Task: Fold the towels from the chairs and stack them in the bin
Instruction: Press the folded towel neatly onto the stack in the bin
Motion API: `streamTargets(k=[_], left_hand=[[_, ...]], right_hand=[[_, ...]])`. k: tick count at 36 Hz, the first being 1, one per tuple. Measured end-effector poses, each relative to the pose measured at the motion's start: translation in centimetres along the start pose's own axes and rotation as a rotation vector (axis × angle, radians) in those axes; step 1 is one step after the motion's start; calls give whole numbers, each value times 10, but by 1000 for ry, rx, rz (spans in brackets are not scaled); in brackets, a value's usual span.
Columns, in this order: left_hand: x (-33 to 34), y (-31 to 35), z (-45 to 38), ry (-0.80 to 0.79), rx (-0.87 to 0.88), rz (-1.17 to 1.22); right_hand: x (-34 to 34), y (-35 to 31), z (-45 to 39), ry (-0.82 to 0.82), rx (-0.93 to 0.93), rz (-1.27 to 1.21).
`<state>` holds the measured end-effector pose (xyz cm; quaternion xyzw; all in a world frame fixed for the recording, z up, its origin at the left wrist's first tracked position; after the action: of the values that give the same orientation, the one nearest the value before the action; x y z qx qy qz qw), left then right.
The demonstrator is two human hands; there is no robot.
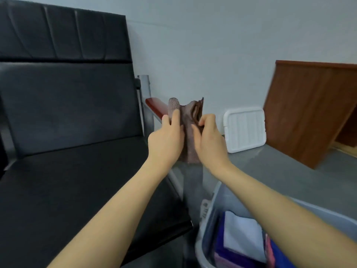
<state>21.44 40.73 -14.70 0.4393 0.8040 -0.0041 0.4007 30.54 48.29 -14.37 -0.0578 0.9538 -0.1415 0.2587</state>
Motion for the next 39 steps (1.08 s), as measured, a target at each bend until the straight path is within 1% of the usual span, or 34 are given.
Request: streamTargets(k=[1,2,4,6,8,10,13,17,19,21,25,28,31,34,39], left_hand=[[0,8,-1,-9,7,-6],[8,31,0,-18,13,-3],[11,37,-1,-17,-8,6],[24,62,2,-16,64,21],[46,85,8,22,116,6],[68,110,20,5,148,6],[101,141,39,-181,94,5],[151,158,69,-360,73,-24],[173,159,85,-472,59,-13],[199,157,104,-593,28,-6],[256,147,143,-799,44,-98],[284,138,169,-933,64,-191],[306,131,189,-1011,95,-262],[324,124,206,-1056,67,-300],[347,107,233,-1201,-22,-328]], right_hand=[[-7,7,0,21,13,21],[-25,27,3,48,44,40],[-31,40,5,91,76,24],[-50,65,14,122,114,25],[-63,90,27,137,138,42],[-75,115,44,131,187,75],[-89,150,71,95,268,144],[-93,194,114,67,347,181],[-90,214,136,26,366,154],[-84,236,163,-26,431,120],[-65,274,220,-152,581,27],[-47,293,259,-298,653,-32],[-32,311,291,-404,725,-72],[-21,326,317,-466,798,-89],[2,334,351,-681,847,-112]])
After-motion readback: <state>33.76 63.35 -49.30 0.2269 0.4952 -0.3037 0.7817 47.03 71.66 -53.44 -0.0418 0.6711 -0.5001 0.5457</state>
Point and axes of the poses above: each hand's wrist, its own z-axis away from the middle knuckle, its own x-axis out of the palm, y = z × x, the point moved 2 cm from there along -z, towards the middle knuckle, and after that the axes turned 11 degrees about -x, right-handed, at the moved point
